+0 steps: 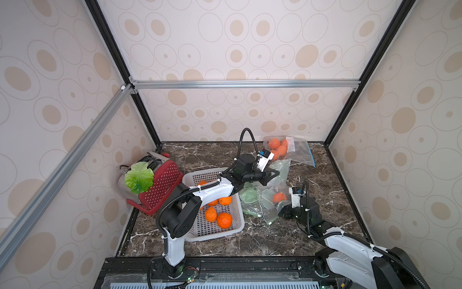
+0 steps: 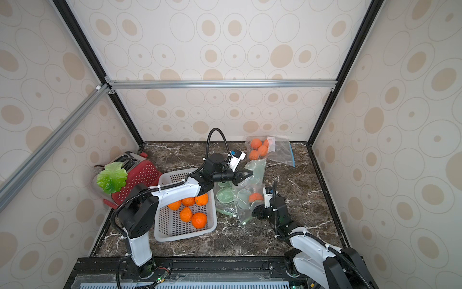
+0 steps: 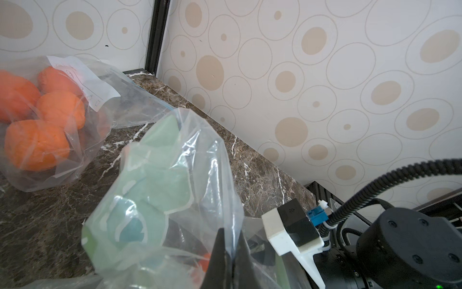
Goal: Open the zip-top bag and take out the orange
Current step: Pick up the orange from the zipper food storage bag.
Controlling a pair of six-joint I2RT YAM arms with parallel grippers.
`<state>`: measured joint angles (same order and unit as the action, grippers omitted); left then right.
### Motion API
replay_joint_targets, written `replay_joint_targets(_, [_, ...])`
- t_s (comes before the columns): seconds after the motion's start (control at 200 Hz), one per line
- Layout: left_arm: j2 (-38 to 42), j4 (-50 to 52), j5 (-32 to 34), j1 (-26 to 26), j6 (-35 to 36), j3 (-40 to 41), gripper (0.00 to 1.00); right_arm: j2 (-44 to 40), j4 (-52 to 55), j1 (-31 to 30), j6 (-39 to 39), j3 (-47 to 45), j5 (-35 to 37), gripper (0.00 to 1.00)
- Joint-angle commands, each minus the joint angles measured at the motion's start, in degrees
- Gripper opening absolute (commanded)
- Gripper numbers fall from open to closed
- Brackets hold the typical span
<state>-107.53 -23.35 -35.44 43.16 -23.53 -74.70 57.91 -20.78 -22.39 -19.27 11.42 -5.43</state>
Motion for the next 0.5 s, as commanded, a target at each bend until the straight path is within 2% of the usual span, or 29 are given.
replay_joint_targets(0.0, [-1.65, -2.57, -0.15, 0.00, -1.24, -1.35, 0.00, -0.77, -2.88, 0.04, -0.75, 0.01, -1.50, 0.88])
replay_joint_targets(0.11, [-2.73, -2.75, -0.69, 0.04, -1.85, -1.58, 0.00, 1.61, 1.15, 0.07, -0.11, 2.63, -0.10, 0.89])
replay_joint_targets(0.24, [-3.91, -2.12, -1.01, 0.07, -2.26, -1.65, 0.00, 6.42, 6.34, -0.02, -1.09, 5.89, 0.43, 0.86])
replay_joint_targets(0.496, [-4.27, -0.49, -0.15, 0.04, -1.12, -1.73, 0.00, 11.20, 9.55, -0.13, -2.19, 7.69, -5.77, 0.83])
